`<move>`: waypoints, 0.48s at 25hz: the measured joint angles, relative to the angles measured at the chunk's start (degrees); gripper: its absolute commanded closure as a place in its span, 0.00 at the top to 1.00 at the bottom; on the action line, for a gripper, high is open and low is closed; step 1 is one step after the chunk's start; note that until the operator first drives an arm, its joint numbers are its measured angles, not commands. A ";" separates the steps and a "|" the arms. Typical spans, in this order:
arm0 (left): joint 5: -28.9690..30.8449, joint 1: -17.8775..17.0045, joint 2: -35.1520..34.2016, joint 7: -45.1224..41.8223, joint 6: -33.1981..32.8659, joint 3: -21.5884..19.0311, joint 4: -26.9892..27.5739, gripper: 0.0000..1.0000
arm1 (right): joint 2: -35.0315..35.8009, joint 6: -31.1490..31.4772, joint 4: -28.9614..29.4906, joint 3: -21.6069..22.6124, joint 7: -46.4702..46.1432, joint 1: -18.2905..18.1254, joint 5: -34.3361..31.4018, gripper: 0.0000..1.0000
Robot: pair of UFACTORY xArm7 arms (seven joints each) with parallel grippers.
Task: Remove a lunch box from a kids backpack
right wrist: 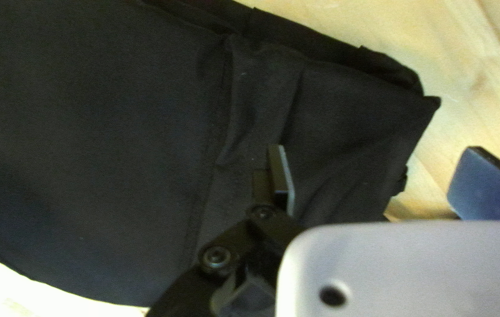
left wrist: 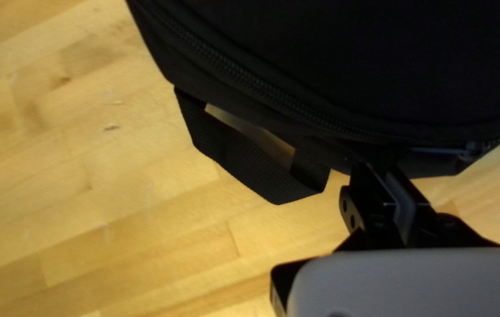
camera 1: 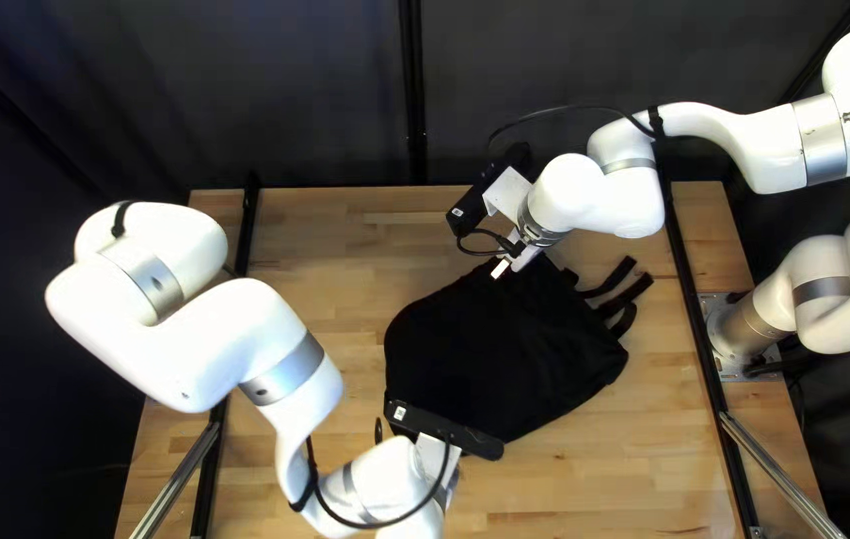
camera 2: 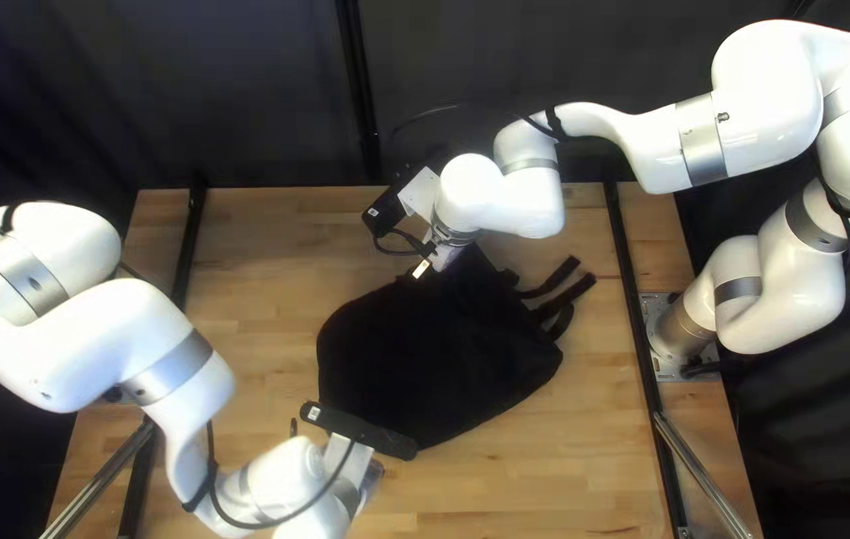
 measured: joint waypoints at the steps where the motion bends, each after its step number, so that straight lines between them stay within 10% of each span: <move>1: -0.15 0.33 -0.70 -0.05 -0.34 -0.09 -0.81 0.00 | 0.03 0.24 -0.07 0.57 0.64 0.53 0.21 1.00; 12: -2.24 2.90 -7.09 -0.45 -2.82 -1.15 -8.28 0.00 | 2.35 3.94 -0.05 6.93 4.60 6.51 0.76 1.00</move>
